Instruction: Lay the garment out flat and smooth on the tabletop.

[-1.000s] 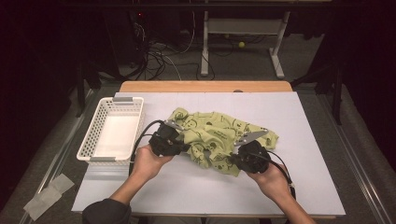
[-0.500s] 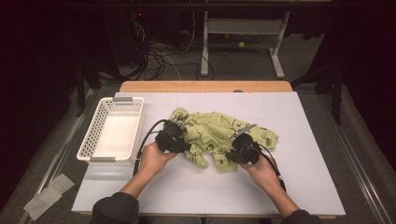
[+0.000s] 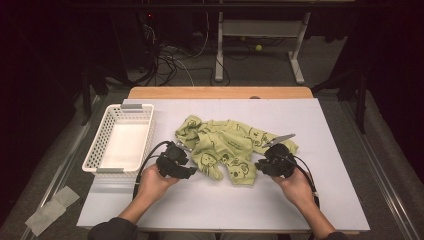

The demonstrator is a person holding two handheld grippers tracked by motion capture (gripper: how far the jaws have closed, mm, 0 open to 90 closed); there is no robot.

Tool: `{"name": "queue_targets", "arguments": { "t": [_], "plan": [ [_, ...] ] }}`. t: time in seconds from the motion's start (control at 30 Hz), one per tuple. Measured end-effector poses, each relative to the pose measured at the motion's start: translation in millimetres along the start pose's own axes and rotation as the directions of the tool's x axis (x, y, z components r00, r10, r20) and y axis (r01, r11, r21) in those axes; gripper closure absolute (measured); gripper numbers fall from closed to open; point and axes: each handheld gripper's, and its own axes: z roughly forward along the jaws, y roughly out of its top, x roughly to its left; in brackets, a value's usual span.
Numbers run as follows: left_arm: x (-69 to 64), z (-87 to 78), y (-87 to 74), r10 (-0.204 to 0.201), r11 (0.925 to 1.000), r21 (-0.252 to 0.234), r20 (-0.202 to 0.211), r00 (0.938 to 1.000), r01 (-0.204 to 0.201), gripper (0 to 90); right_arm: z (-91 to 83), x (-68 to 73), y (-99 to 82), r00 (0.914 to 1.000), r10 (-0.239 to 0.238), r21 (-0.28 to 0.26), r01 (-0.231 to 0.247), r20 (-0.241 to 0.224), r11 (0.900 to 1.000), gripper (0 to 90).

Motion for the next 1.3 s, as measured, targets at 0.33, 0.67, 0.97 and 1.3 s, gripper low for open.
{"name": "queue_targets", "arguments": {
  "t": [0.33,0.67,0.97,1.3],
  "plan": [
    [-9.4,6.5,23.0,0.005,0.9966,-0.082,0.087,0.9962,0.002,58.2,12.1,12.1,4.2,0.9993,-0.031,0.021,0.032,-0.019,0.9993,76.6],
    [-14.6,2.5,31.2,0.035,0.9946,-0.101,0.134,0.9904,-0.022,84.8,11.9,13.1,3.9,0.9989,-0.037,0.016,0.038,-0.028,0.9992,76.6],
    [-17.7,-25.8,15.0,0.072,0.9913,-0.117,0.102,0.9922,-0.060,85.5,10.7,16.0,3.9,0.9983,-0.048,0.010,0.048,-0.034,0.9988,76.6],
    [3.0,8.6,16.4,-0.047,0.9964,-0.069,0.046,0.9979,0.050,51.1,15.9,17.5,6.8,0.9980,-0.053,0.027,0.054,-0.035,0.9982,76.6]
  ]
}}
